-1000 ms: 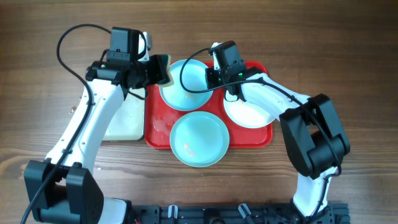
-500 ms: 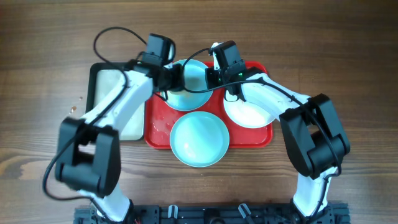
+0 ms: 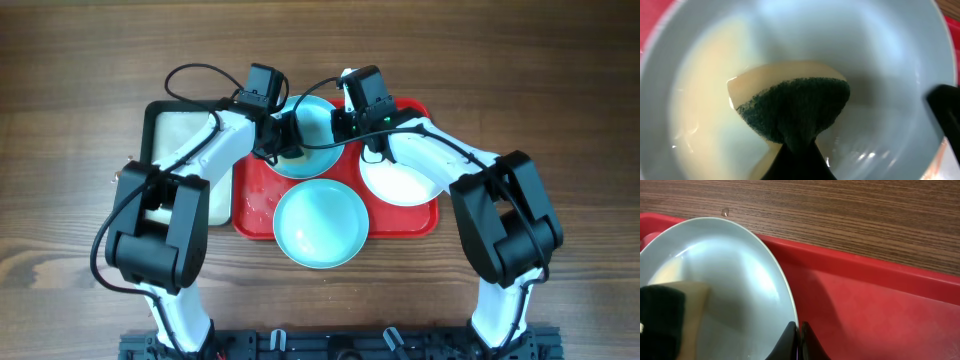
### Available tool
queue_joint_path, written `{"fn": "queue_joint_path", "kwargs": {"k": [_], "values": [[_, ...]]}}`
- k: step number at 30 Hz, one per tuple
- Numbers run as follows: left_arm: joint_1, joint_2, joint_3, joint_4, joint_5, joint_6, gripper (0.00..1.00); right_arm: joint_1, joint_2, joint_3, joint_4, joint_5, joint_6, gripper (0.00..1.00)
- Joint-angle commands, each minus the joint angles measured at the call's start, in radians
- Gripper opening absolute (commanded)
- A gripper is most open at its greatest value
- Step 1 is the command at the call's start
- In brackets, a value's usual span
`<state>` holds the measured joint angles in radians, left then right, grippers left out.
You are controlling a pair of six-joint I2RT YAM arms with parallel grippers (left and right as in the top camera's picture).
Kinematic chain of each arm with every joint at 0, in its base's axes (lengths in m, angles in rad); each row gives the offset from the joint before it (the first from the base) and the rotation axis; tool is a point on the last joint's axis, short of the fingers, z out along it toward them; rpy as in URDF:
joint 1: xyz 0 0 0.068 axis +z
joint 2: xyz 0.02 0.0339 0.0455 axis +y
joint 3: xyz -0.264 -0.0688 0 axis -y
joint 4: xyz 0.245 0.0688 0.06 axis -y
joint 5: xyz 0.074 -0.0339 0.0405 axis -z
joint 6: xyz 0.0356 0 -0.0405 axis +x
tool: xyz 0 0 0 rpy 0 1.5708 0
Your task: Clean dirty plates on tray and stack at the side
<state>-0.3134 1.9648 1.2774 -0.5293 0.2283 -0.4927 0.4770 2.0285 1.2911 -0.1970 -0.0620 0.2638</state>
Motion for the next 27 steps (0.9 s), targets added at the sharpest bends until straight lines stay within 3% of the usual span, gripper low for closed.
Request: {"fn": "queue_joint_path", "kwargs": {"k": [1,6,11,13,20,27], "values": [[-0.039,0.032,-0.004,0.022,0.098,-0.01,0.04,0.008,-0.02,0.009,0.008,-0.015,-0.002,0.04],[-0.029,-0.021,-0.003,0.025,0.098,0.017,0.04,0.008,-0.02,0.009,0.007,-0.015,-0.002,0.04],[0.003,-0.238,-0.003,0.023,0.08,0.017,0.04,0.008,-0.02,0.009,0.009,-0.015,-0.003,0.04],[0.01,-0.323,-0.003,-0.004,0.011,0.017,0.04,0.008,-0.02,0.009,0.008,-0.015,-0.003,0.04],[0.084,-0.473,-0.003,-0.306,-0.37,0.017,0.04,0.008,-0.02,0.009,0.007,-0.015,-0.002,0.04],[0.215,-0.468,-0.004,-0.47,-0.41,0.017,0.04,0.008,-0.02,0.009,0.01,-0.015,0.001,0.04]]}}
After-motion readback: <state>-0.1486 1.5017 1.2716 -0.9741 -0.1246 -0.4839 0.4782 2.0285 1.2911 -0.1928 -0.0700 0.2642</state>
